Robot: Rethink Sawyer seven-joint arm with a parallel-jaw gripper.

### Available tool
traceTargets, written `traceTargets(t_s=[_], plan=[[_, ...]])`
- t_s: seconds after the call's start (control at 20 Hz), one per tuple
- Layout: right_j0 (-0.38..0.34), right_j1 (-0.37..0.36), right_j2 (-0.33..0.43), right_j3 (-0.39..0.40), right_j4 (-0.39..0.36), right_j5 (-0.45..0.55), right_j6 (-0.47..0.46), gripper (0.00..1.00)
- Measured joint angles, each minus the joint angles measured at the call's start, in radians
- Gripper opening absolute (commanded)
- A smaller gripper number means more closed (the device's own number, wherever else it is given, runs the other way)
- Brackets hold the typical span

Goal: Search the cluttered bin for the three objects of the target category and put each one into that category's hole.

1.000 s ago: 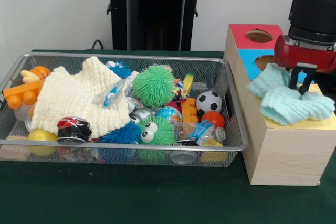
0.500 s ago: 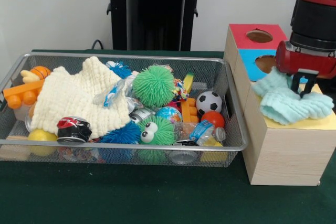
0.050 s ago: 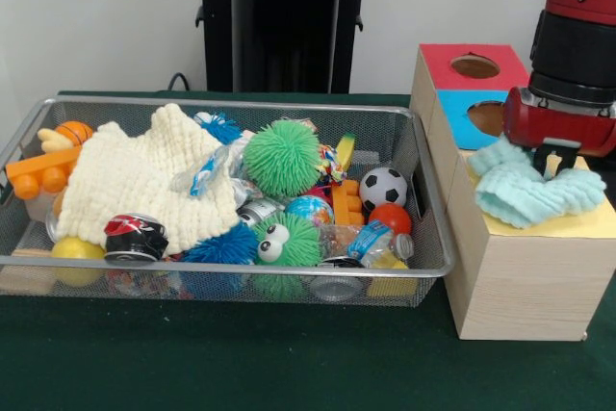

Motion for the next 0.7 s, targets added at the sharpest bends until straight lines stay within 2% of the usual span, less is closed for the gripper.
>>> traceTargets(t_s=[0.7], plan=[[0.000,0.009,0.000,0.000,0.000,-0.015,0.000,0.00]])
